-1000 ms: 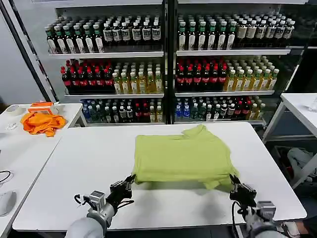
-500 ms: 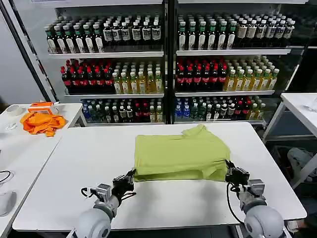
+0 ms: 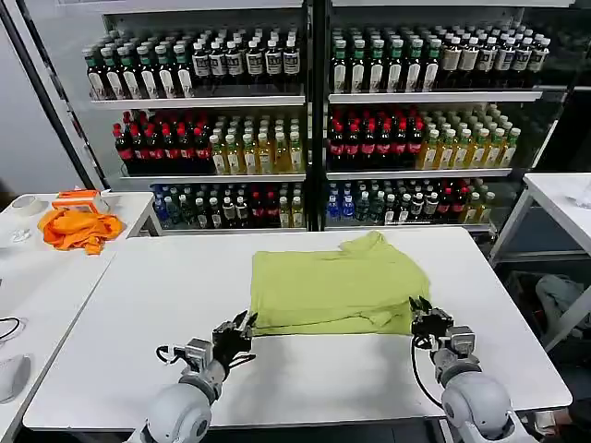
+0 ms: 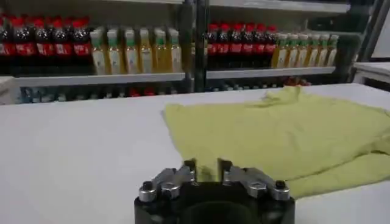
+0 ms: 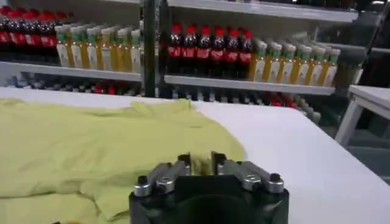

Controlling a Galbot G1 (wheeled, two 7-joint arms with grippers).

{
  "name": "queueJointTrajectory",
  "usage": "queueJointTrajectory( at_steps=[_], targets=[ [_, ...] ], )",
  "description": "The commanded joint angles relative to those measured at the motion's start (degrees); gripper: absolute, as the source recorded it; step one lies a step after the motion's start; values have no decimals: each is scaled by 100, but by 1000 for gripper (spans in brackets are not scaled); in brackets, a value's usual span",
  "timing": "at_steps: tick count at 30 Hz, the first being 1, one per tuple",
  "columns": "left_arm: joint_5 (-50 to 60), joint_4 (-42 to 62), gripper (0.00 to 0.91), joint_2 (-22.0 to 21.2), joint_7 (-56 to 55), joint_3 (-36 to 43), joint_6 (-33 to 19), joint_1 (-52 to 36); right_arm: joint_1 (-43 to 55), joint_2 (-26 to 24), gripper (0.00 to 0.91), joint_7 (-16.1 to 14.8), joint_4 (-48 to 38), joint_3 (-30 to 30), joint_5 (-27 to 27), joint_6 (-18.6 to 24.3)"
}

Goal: Fold and organize the clothes.

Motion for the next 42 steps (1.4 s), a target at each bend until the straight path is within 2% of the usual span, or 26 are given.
queueJointTrajectory(
  at_steps=[1, 7, 12, 13, 15, 16, 17, 18, 19, 20, 42],
  targets=[
    [94, -83, 907, -64, -3, 3, -6, 300, -598, 107, 907, 2, 257, 461, -81, -46],
    [96, -2, 907, -153, -26, 57, 15, 251, -934, 143, 907, 57, 176, 843, 225, -104],
    [-58, 118, 907, -198, -117, 62, 28, 151, -798, 145, 907, 132, -73, 880, 619, -236],
    [-74, 133, 675, -197, -121, 67, 11, 144, -735, 157, 907, 140, -95, 855, 640, -264],
    [-77, 185, 20, -198, -127, 89, -48, 132, -600, 205, 907, 149, -139, 762, 610, -303],
    [-76, 202, 20, -198, -126, 99, -66, 128, -554, 245, 907, 156, -141, 724, 608, -328],
    [-67, 251, 20, -206, -123, 112, -87, 119, -469, 278, 665, 157, -156, 636, 616, -337],
    [-67, 273, 20, -213, -118, 116, -98, 114, -439, 289, 494, 158, -172, 602, 615, -336],
    [-70, 280, 20, -214, -115, 119, -99, 113, -402, 298, 40, 163, -200, 558, 615, -336],
    [-70, 295, 20, -216, -110, 125, -98, 113, -339, 314, 0, 178, -273, 471, 623, -335],
    [-538, 309, 20, -190, -28, 92, 34, 107, -372, 298, 0, 118, -239, 288, 542, -161]
  ],
)
